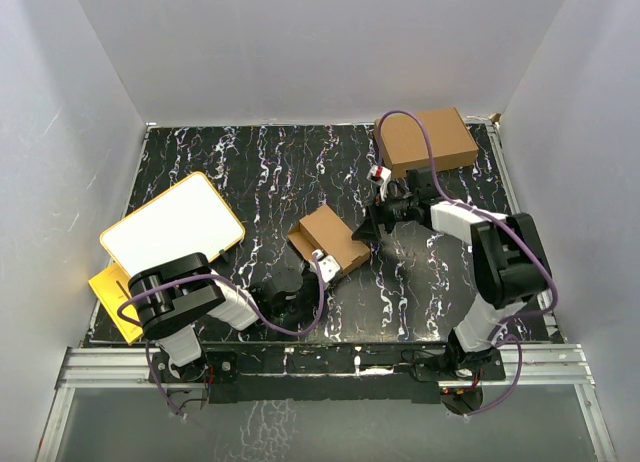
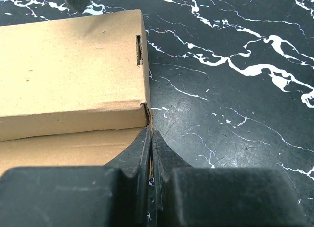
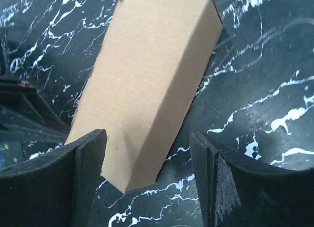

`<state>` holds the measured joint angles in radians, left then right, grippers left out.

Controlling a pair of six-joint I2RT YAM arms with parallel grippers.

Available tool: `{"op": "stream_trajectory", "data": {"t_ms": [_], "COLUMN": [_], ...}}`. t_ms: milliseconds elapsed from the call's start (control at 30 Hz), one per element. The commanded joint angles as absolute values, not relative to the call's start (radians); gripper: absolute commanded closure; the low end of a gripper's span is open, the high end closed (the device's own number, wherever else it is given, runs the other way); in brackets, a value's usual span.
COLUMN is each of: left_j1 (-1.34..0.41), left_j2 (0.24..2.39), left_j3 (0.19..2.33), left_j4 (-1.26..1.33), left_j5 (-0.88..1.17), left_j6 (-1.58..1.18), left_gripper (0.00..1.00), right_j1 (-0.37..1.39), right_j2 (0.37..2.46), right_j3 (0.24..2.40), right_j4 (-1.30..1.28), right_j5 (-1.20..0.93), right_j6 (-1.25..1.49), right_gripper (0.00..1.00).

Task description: Fold the paper box

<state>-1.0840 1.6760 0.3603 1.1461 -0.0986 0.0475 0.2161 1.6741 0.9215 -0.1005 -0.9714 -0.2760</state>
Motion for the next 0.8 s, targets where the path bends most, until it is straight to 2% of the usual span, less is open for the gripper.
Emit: {"op": "stream_trajectory", "data": {"t_ms": [0, 267, 633, 767], "left_j1": [-1.089, -1.089, -1.089, -1.089], "left_j2": [1.668, 1.665, 1.657, 1.658], "left_j3": [0.377, 0.374, 0.364, 0.360], "left_j4": [1.147, 1.149, 1.159, 1.167], "left_j5": [-0.105, -0.109, -0.115, -0.119], "left_j6": [0.037, 0.036, 0.025, 0.020], "left_gripper": [1.00, 1.00, 1.00, 1.00], "right_j1": [0.208, 0.206, 0.191, 0.190], "right_j2": [1.774, 1.830, 1.866, 1.870], "right_j3": [1.009, 1.034, 1.050, 1.053], "right_j4": [-0.130, -0.164, -0.189, -0.193], "right_j5": [-0.992, -0.999, -0.956, -0.939], "right_j6": [-0.131, -0.113, -0.109, -0.111], "right_gripper": [0.28, 0.31, 0.44, 0.44]}}
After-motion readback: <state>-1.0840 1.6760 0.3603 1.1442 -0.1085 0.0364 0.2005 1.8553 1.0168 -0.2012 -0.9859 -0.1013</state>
